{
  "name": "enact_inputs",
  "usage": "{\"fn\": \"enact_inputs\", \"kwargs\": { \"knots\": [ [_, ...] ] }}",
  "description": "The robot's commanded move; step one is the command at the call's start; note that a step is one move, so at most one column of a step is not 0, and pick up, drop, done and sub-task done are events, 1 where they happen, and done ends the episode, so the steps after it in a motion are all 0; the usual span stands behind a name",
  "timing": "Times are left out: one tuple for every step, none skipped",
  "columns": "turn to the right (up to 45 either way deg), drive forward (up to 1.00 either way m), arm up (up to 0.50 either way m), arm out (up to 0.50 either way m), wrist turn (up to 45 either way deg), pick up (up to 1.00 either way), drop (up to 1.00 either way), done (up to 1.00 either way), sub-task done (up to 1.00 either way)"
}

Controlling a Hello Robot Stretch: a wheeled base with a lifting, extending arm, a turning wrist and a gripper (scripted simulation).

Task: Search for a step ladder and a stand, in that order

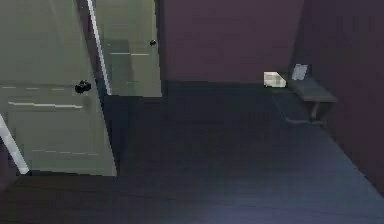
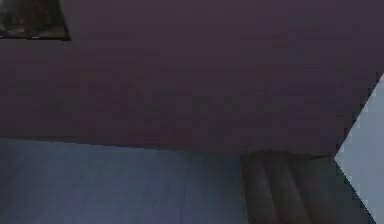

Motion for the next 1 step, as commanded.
{"fn": "enact_inputs", "kwargs": {
  "knots": [
    [0.0, 1.0, 0.0, 0.0, 0.0, 0.0, 0.0, 0.0, 0.0]
  ]
}}
